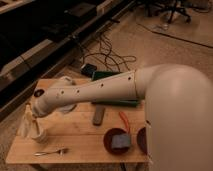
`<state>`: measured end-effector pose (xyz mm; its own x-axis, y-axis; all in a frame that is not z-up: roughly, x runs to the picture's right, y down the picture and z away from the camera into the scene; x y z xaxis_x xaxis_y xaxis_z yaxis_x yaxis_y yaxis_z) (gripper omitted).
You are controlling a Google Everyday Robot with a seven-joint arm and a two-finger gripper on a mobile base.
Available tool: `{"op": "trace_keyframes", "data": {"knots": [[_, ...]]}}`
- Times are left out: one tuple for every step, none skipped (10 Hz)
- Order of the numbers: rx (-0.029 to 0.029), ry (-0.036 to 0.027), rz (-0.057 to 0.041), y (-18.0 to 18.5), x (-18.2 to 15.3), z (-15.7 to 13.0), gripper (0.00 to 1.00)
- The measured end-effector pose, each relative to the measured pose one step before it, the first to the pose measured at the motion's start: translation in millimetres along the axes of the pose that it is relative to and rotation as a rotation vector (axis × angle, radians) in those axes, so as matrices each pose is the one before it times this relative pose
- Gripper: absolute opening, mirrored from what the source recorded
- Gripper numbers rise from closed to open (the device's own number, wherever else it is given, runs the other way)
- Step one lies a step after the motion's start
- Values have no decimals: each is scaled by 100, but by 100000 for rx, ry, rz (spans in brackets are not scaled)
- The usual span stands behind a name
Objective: Place banana in paper cup
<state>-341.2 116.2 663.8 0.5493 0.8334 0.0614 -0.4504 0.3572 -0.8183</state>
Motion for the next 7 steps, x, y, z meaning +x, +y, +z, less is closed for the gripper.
{"op": "trace_keyframes", "data": {"knots": [[19, 38, 196, -56, 60, 8, 78], [-114, 94, 142, -2, 41, 61, 80], [-267, 174, 434, -12, 59, 74, 80], [-729, 268, 207, 123, 37, 147, 80], [-304, 114, 322, -14, 46, 59, 80], [-138, -42, 320, -62, 27, -9, 80], [53, -26, 30, -38, 6, -27, 80]]}}
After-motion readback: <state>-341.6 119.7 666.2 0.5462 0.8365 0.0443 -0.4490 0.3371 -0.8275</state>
